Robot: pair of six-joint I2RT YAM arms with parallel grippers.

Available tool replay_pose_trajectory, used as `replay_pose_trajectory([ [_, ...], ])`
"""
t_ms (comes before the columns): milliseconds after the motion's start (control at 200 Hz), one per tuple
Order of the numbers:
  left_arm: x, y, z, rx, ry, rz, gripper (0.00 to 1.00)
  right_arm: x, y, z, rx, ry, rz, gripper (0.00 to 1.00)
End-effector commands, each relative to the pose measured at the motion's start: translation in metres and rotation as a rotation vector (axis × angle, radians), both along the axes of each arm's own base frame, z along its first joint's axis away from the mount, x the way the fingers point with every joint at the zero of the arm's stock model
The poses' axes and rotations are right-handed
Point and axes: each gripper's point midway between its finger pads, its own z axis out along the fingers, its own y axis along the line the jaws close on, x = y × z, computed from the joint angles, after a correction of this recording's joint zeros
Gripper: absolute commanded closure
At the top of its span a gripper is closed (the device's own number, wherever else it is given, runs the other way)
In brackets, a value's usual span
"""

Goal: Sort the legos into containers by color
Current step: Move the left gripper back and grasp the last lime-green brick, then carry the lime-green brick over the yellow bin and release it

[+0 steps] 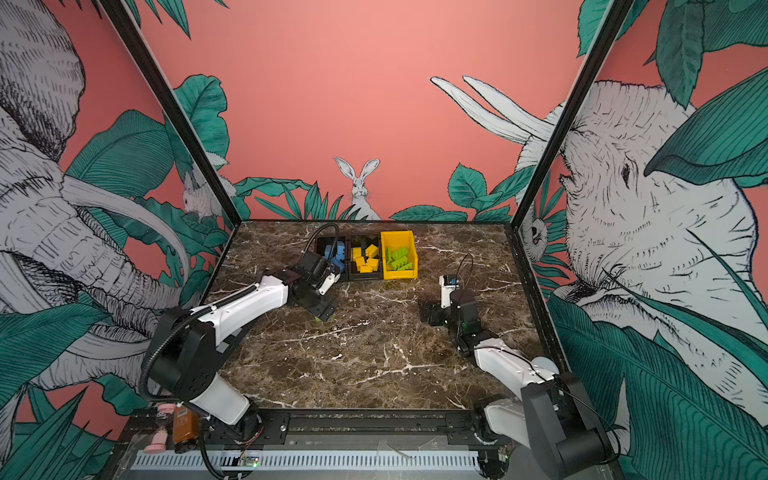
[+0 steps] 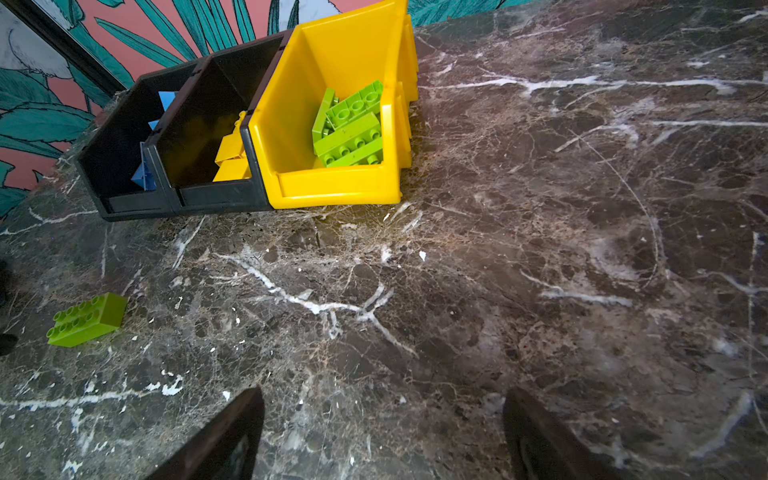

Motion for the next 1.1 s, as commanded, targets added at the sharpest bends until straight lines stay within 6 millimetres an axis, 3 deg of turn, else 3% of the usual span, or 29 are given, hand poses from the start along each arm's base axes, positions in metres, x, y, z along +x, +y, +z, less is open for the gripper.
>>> replay_pose_trajectory([
  [0, 0.001, -0.001, -0.008, 0.002, 0.003, 0.0, 0.06, 0.009, 0.003, 0.02, 0.026, -0.053, -0.002, 0.11],
  [745, 0.012, -0.006, -0.052, -0.004, 0.134, 0.03, 0.07, 0.009, 0.003, 0.021, 0.025, -0.058, 0.0, 0.11],
  [1000, 0.007, -0.012, -0.051, -0.045, 0.163, 0.042, 0.21, 0.01, 0.003, 0.019, 0.025, -0.051, 0.0, 0.11],
  [1095, 0.006, -0.013, -0.05, -0.055, 0.171, 0.05, 0.36, 0.009, 0.004, 0.019, 0.026, -0.049, 0.003, 0.11],
])
